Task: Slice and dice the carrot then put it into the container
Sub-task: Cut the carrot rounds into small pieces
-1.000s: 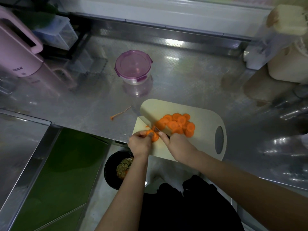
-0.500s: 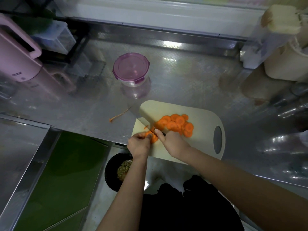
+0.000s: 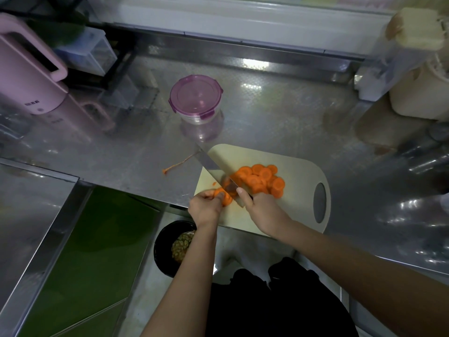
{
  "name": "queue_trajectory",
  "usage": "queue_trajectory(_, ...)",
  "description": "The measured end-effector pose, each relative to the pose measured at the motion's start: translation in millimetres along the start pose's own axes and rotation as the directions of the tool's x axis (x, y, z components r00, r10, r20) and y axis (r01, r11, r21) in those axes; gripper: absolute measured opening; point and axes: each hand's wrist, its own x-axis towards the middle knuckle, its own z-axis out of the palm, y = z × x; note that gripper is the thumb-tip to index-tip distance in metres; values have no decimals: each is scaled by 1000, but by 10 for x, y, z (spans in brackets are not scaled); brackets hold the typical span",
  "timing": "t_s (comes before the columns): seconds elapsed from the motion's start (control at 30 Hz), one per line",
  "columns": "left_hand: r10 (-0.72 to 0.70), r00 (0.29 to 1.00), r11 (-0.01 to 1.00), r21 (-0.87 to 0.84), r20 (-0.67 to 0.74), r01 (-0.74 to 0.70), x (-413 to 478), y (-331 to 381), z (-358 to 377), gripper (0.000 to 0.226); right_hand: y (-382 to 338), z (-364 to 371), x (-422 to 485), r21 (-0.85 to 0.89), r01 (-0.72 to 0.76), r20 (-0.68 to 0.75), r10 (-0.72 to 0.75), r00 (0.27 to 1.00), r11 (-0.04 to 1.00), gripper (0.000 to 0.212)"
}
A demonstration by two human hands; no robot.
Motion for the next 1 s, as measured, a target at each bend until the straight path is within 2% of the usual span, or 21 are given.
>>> queue_trajectory(0.17,11,1000,1000,8,-9,-11,-16,17,4,18,-14,-42,-43,-85,-26,42,30,999,996,64)
queue_trajectory(0.33,16,1000,1000,18,-16,-15,-20,20,-3,12,-54,-53,-66,-138,0,70,9,997,990,33)
queue_trajectory(0.47,9,1000,1000,30,-25,-8,-25,29,-1,12,-71,-51,-25,-140,28,44,-22,999,990,51)
queue_trajectory(0.57,17,999,999,37,-32,-16,-38,50,-11,6,-128,-34,-36,-213,-12,113,37,993,977,47)
queue_trajectory(0.63,16,999,997,77,-46,-13,-43,61,-25,10,-160,-6,-30,-244,-33,123,65,990,969,50)
queue_trajectory(0.73,11,999,997,71,-42,-8,-36,70,-25,6,-230,36,-22,-246,-60,142,97,985,967,49)
queue_trajectory(0.8,11,999,997,72,-37,-8,-35,70,-20,12,-255,73,17,-186,-148,110,170,979,971,47)
queue_trajectory(0.87,10,999,997,79,-31,-7,-24,57,-22,14,-301,72,23,-268,-90,114,124,986,959,55)
queue_trajectory(0.93,17,1000,997,73,-20,-16,-20,63,-27,11,-241,92,77,-334,-40,142,93,985,942,54)
queue_trajectory(1.0,23,1000,998,67,-15,-22,-15,56,-27,12,-287,75,51,-287,-72,124,112,986,955,48)
